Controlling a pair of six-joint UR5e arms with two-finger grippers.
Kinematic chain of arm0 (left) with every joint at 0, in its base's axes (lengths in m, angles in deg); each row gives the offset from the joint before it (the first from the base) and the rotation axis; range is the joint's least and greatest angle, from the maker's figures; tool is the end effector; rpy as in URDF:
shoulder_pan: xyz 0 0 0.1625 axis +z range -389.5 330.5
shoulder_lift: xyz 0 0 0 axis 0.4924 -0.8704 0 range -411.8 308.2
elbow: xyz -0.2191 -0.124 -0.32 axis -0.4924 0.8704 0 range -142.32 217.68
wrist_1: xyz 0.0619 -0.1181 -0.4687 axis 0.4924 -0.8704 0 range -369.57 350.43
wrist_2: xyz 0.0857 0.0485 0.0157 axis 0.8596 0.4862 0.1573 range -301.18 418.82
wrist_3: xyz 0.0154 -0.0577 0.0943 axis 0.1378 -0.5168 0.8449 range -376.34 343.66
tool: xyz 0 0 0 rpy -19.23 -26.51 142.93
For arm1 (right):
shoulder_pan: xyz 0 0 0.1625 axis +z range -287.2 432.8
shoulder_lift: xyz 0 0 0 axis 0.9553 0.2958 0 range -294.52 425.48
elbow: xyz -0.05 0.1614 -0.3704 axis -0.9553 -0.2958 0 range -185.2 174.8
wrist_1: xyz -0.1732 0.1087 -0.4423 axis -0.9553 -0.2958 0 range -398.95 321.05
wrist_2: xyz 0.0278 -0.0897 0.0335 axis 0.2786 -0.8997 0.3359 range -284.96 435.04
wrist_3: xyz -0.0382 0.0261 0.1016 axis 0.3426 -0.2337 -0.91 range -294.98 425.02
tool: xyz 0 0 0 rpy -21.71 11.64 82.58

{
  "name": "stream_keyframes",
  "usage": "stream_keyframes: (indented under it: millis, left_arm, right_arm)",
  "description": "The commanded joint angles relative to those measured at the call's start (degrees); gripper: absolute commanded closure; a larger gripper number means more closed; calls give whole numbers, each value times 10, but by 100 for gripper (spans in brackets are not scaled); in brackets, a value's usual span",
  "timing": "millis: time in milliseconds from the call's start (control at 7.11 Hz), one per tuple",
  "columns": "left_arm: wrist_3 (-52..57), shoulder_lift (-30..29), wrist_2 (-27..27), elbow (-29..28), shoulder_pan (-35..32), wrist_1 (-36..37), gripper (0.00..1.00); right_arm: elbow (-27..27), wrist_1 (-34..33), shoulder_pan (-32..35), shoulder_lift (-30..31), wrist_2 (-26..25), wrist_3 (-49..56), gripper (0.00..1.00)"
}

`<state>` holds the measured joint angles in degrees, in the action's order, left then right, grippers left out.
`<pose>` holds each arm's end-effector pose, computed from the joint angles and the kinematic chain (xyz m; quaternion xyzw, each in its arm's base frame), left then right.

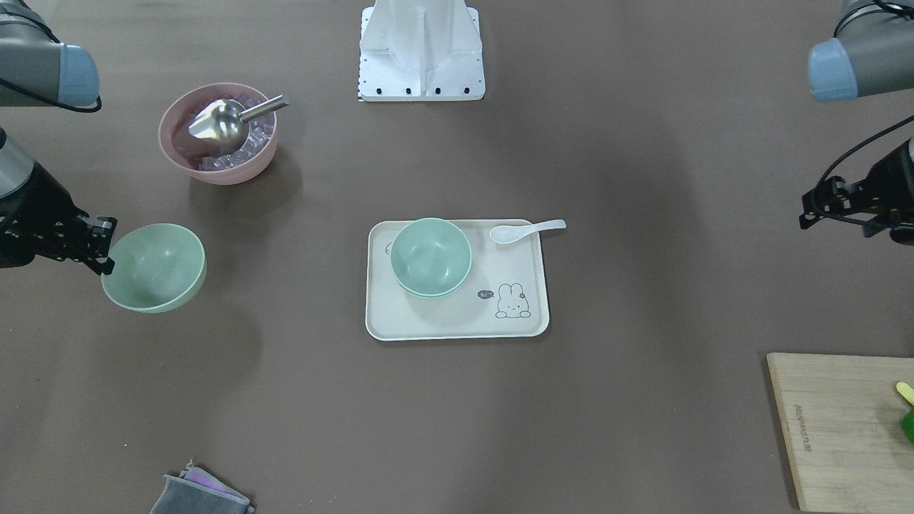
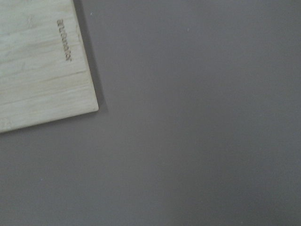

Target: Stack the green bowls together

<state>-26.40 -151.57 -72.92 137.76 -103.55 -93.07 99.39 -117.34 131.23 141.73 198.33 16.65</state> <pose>0.1153 -0.6183 0.4626 0.0262 0.3693 0.0890 0.9247 -0.2766 -0.5878 0.3430 0.0779 -0.4165 0.0347 0.9051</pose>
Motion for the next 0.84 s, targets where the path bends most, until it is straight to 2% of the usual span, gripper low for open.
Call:
stream_keyframes:
  millis: [0,281,422,703]
  left_arm:
    - [196,36,1,-37,-109,54,2]
    - [281,64,3,-75,-191,52,2]
    - [283,64,10,-76,-195,53,2]
    - [283,77,28,-76,-195,54,2]
  right_arm:
    - [16,-45,-51,-72,-8,-90,100]
    - [15,-103,-101,-135,-41,-144,100]
    - [14,-142,-122,-171,-53,-161,100]
    - [10,-148,-171,-210,-89,-244,100]
